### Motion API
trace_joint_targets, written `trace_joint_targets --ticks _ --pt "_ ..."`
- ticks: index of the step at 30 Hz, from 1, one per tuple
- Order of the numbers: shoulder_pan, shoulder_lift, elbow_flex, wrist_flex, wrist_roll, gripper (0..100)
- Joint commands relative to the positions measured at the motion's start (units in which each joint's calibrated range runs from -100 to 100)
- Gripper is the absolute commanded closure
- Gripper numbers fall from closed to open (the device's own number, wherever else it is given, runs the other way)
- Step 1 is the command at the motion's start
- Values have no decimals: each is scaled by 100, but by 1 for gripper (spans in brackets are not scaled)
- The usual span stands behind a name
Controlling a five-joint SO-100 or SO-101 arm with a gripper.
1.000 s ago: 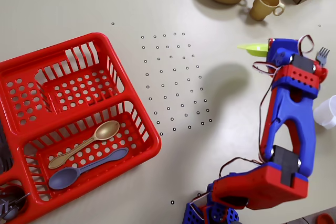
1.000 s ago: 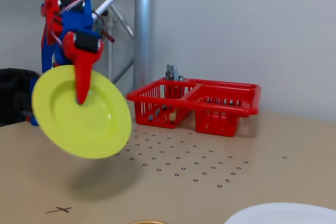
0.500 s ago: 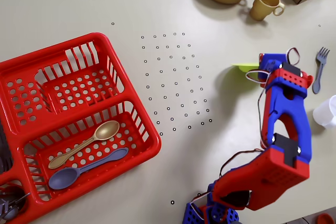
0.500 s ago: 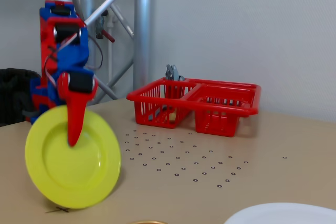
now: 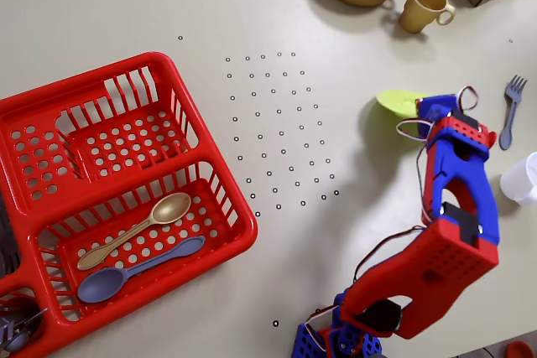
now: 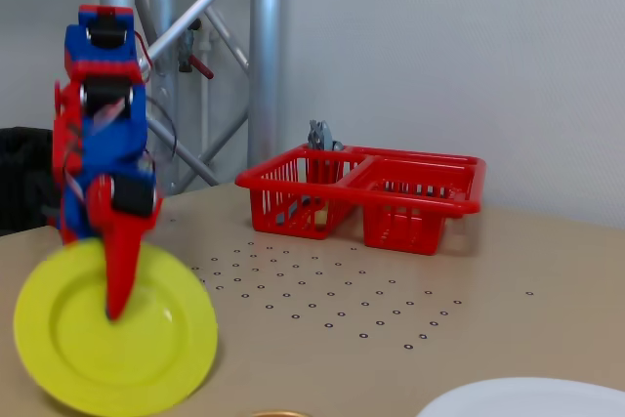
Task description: Grasp the plate, place it on the cross drawn on the table.
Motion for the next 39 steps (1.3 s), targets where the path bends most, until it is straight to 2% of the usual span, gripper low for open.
trace_joint_targets --ticks 1,12,20,24,30,39 --pt "174 -39 -72 -93 73 84" --pt "253 -834 1216 -391 381 73" --pt "238 -1933 2349 -472 420 72" --pt "-135 -2643 2893 -472 -15 73" --pt "-1248 -3370 2984 -464 -918 82" --pt "-2648 -4528 3102 -472 -1631 96"
